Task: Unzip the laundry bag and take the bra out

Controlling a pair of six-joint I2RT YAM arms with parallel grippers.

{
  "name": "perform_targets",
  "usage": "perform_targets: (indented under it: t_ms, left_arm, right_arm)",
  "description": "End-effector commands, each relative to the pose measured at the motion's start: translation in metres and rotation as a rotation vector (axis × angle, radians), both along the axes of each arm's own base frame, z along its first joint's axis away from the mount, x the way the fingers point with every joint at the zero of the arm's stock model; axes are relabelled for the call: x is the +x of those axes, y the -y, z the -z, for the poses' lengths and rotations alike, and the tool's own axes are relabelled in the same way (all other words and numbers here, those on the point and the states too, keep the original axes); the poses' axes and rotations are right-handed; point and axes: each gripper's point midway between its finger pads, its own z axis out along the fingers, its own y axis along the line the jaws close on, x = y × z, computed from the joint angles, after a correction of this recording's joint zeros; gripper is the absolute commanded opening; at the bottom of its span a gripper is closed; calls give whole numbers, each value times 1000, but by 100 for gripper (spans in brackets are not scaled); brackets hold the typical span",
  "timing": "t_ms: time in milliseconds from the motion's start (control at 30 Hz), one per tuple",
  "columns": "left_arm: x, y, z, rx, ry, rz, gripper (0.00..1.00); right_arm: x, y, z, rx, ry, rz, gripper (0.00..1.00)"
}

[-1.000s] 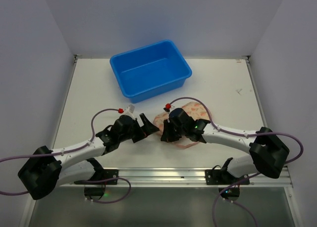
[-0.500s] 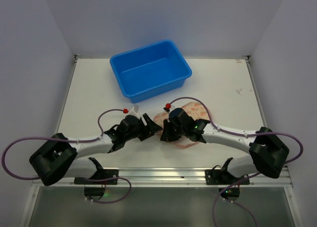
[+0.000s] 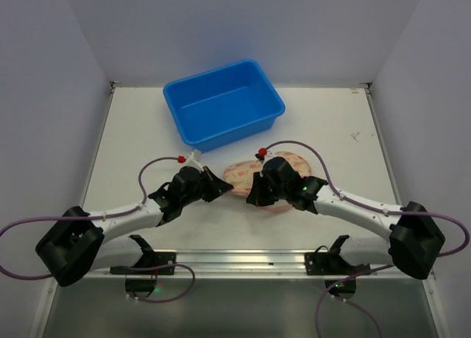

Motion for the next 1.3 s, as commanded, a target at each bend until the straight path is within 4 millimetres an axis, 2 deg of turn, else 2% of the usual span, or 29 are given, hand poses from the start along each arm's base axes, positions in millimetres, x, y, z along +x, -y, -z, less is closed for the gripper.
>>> perform_targets:
  t_ms: [0, 133, 167, 233, 300, 433, 500, 567, 600, 667, 733, 767, 800, 833, 867, 933, 1133, 1200, 1233, 1267]
  left_arm:
    - [5, -34, 11, 106, 27, -46, 0]
    - [-5, -61, 25, 184, 25, -26, 0]
    - [-2, -69, 25, 218, 50, -29, 0]
    - [-2, -78, 29, 268, 45, -27, 0]
    - [1, -85, 33, 317, 53, -15, 0]
    - [20, -82, 28, 362, 86, 6, 1]
    - [36, -71, 19, 366, 96, 23, 8]
    - [46, -59, 18, 352, 86, 42, 20]
    - [57, -51, 5, 329, 106, 42, 28]
    - [62, -42, 1, 302, 90, 48, 40]
    - [68, -37, -15, 267, 96, 28, 74]
    - [65, -40, -16, 270, 81, 18, 94]
    - [63, -44, -15, 278, 63, 4, 100]
    - [61, -51, -22, 282, 63, -34, 100]
    - [55, -58, -18, 303, 35, -47, 100]
    - [48, -71, -20, 304, 23, -111, 100]
    - [14, -102, -8, 296, -34, -204, 100]
    - [13, -116, -11, 336, -19, -247, 100]
    - [14, -134, -13, 397, 0, -304, 100]
    - [17, -139, -21, 416, 21, -327, 100]
  right_arm:
    - [20, 46, -5, -95, 55, 108, 0]
    - [25, 93, 4, -128, 57, 206, 0]
    - [25, 102, 0, -128, 74, 230, 0]
    - [26, 112, -1, -150, 94, 246, 0]
    - [25, 113, -4, -149, 103, 232, 0]
    - [20, 94, -12, -85, 93, 145, 0]
    - [14, 77, -17, -38, 83, 89, 0]
    - [11, 61, -19, -8, 79, 55, 0]
    - [4, 49, -21, 17, 64, 26, 0]
    - [-4, 27, -19, 41, 44, -13, 0]
    - [-2, 10, -20, 63, 40, -28, 0]
    - [-5, 2, -19, 73, 31, -40, 0]
    - [-4, -4, -21, 82, 31, -43, 0]
    - [0, -9, -17, 80, 26, -40, 0]
    - [0, -13, -17, 85, 24, -42, 0]
    - [3, -23, -23, 109, 33, -57, 0]
    - [1, -47, -23, 94, 32, -104, 0]
    - [0, -49, -19, 92, 20, -113, 0]
    - [-1, -50, -19, 92, 18, -115, 0]
    - [-2, -50, -18, 91, 18, -117, 0]
